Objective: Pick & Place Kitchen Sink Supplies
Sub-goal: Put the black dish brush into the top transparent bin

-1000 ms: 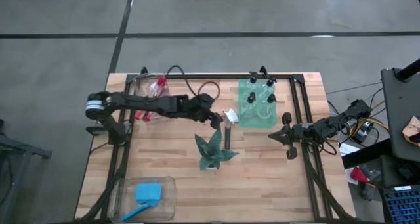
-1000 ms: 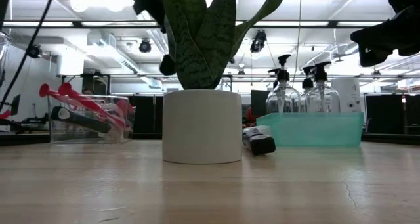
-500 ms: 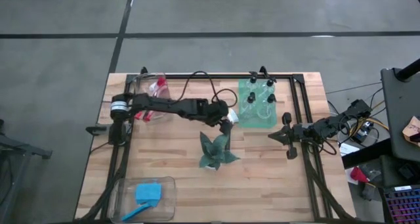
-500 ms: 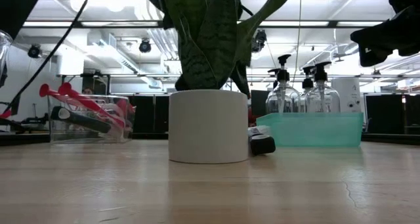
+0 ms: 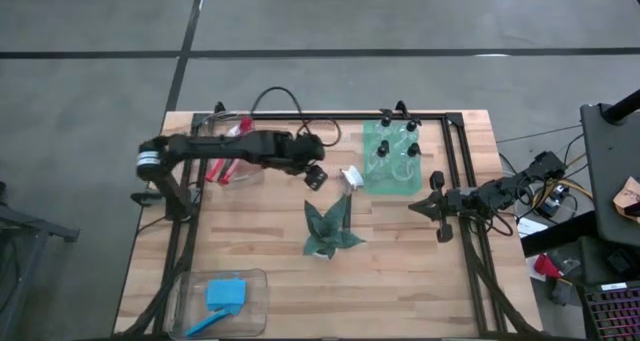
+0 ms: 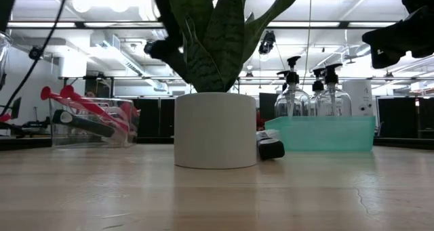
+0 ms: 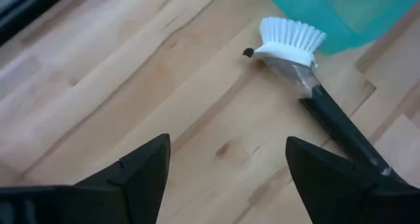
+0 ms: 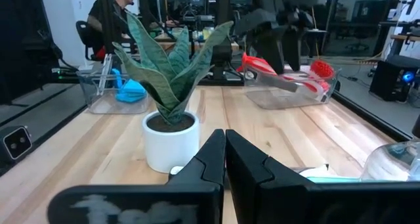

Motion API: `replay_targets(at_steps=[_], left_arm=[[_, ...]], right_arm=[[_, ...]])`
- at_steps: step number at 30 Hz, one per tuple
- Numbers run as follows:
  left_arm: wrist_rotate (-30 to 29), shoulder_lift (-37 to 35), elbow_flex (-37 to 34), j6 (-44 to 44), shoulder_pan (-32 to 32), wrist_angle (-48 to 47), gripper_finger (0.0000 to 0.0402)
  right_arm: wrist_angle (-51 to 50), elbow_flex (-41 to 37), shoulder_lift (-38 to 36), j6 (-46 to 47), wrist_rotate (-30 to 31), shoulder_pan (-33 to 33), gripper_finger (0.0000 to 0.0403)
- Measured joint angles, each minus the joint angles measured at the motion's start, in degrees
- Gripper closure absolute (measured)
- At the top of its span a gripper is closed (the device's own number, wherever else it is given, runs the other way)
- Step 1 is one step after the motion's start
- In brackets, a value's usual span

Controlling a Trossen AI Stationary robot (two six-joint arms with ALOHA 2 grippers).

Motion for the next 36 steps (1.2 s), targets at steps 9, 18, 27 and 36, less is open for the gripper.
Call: replay_targets(at_steps=[9,18,27,36], left_arm=[[-4.04,-14.94,-13.84,-2.16,-0.61,4.74,0.0113],[-3.56,-28.03,-29.62,-2.17,-3.94,23.64,0.0113],[-3.38,-34.08,-37.00,2.42,-7.27,32.33,0.0113],[-8.05,-39.54,-44.20,3.96,-7.23,34.87,0.0113]], right_arm=[[0.28,0.00,-0.02,-22.19,0.44,0.00,0.0394],[3.24,-0.02,0.29,-28.11,-3.08,0.00,0.0394],[19.81,-0.03,0.79,12.20,-9.99,0.04,0.0394],[27.93,-0.15,7.24,20.91,-6.00,-0.02,0.0394]])
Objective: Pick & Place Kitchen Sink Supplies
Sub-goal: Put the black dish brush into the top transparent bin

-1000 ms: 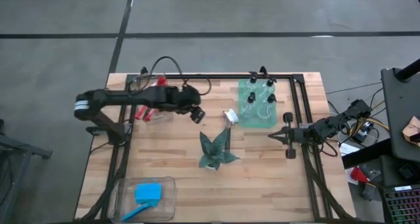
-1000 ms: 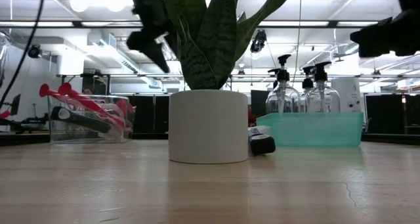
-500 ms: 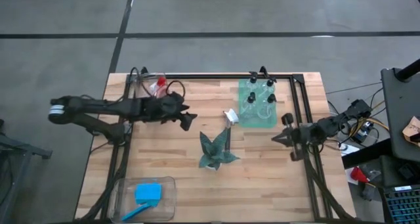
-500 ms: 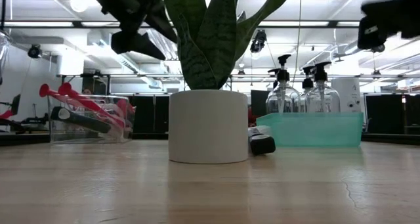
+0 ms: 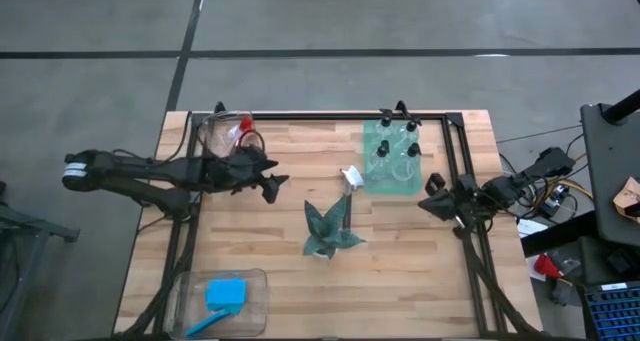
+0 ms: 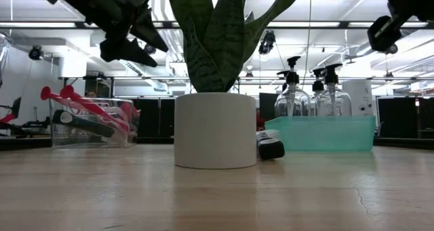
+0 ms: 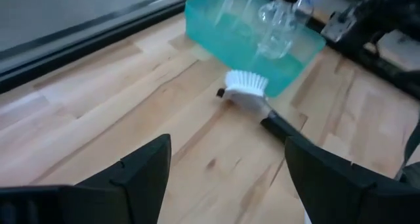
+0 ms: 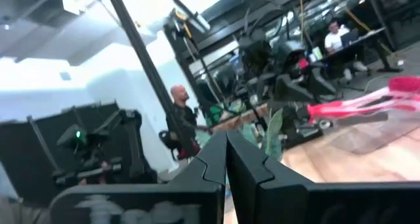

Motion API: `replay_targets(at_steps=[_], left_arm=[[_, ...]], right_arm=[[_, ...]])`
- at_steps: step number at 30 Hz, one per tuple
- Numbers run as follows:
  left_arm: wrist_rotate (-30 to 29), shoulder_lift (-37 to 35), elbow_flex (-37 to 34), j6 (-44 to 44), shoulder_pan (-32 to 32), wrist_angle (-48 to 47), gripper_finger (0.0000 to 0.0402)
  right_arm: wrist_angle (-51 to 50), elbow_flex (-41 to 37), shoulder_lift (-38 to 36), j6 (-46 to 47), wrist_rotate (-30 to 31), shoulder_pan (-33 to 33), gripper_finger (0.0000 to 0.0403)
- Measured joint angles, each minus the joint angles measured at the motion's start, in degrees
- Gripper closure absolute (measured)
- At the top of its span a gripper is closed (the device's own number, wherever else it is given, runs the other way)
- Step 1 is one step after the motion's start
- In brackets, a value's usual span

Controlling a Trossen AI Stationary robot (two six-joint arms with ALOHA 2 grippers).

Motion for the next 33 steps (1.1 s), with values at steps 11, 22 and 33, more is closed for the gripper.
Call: replay_targets(at_steps=[11,22,33], left_arm=[[0.17,-2.10,-5.04,-0.29,0.00,8.43,0.0113],[0.19,-2.04,-5.04,1.11,-0.28,13.22,0.0113],[0.11,-2.01,-5.06,3.62,-0.54,12.65,0.0113]], right_arm=[[-8.02,10.68,18.54,21.51,2.97,-0.35,0.0331],[-44.80,36.07,40.10,44.50,2.57,-8.40,0.0143],[-55.98,53.91,55.58,52.66,-16.31,-25.82,0.0086]])
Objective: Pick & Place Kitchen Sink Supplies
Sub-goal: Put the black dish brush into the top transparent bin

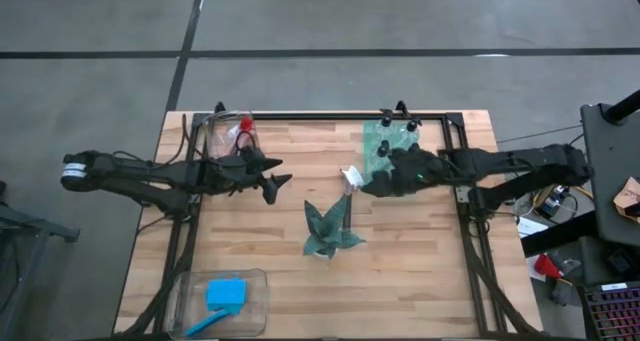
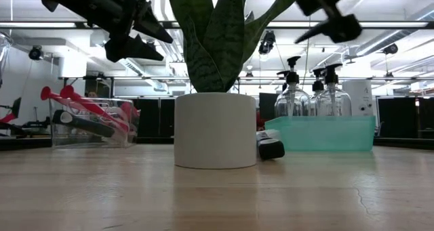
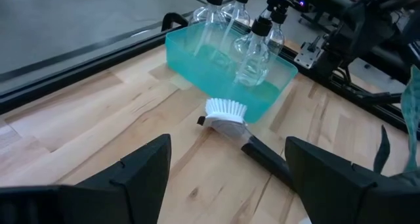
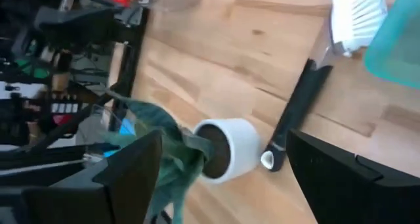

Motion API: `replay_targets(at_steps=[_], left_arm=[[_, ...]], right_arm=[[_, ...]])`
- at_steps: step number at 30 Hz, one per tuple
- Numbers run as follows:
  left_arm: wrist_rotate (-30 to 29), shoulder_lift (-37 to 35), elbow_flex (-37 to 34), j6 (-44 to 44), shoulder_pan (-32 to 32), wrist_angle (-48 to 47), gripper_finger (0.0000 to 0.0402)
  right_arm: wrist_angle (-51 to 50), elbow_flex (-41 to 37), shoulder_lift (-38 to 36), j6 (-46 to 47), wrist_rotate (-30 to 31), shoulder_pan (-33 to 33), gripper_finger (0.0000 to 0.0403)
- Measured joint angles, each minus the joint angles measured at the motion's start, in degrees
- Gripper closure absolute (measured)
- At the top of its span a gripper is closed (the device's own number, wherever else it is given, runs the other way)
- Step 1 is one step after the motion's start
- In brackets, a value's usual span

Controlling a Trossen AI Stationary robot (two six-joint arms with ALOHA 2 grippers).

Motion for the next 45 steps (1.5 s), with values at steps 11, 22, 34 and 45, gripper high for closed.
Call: replay_targets(at_steps=[11,22,34,45], left_arm=[[0.08,0.00,-0.02,0.96,-1.22,-1.53,0.0113],[0.08,0.00,-0.04,0.94,-1.53,-2.86,0.0113],[0.48,-0.09,-0.04,0.46,-1.67,-2.92,0.0113],[0.50,-0.09,-0.04,0.46,-1.71,-2.92,0.0113]], right_arm=[[-18.24,19.06,16.45,-5.78,-7.43,-11.18,0.0085],[-20.34,22.77,27.66,-8.90,-14.38,-11.95,0.0090],[-20.26,22.68,33.48,-7.12,-13.75,-11.86,0.0098],[-19.84,22.53,40.34,-9.41,-15.49,-11.53,0.0097]])
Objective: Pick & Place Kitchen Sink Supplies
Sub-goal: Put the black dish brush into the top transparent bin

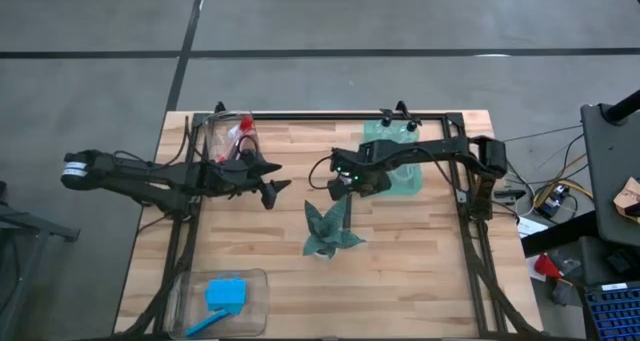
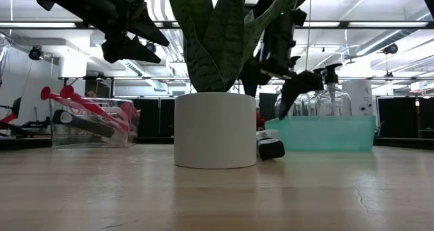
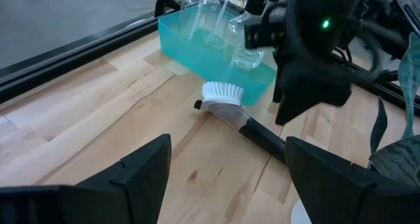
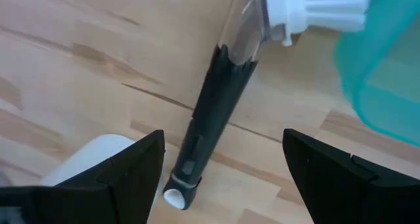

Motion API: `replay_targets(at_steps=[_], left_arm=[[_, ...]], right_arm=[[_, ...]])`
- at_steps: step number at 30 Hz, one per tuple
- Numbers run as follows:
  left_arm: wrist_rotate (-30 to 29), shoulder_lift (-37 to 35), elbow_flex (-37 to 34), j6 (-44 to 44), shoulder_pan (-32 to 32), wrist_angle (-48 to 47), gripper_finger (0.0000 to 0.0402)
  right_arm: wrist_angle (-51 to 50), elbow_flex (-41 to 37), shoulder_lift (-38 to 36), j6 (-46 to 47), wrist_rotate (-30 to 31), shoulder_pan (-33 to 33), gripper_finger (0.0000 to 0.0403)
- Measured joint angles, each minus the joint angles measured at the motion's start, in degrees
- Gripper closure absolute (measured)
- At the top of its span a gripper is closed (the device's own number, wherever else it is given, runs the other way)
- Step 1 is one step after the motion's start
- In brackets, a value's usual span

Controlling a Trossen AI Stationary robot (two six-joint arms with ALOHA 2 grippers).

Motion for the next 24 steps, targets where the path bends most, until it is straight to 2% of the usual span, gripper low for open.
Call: replay_targets(at_steps=[14,24], left_arm=[[0.01,-0.02,0.00,0.11,0.00,-0.02,0.0113],[0.20,-0.02,0.00,-0.15,-0.04,-0.22,0.0113]], right_arm=[[2.78,-0.15,6.58,-1.61,-1.56,0.94,0.0120],[3.59,0.07,9.07,-4.16,-2.77,0.94,0.0121]])
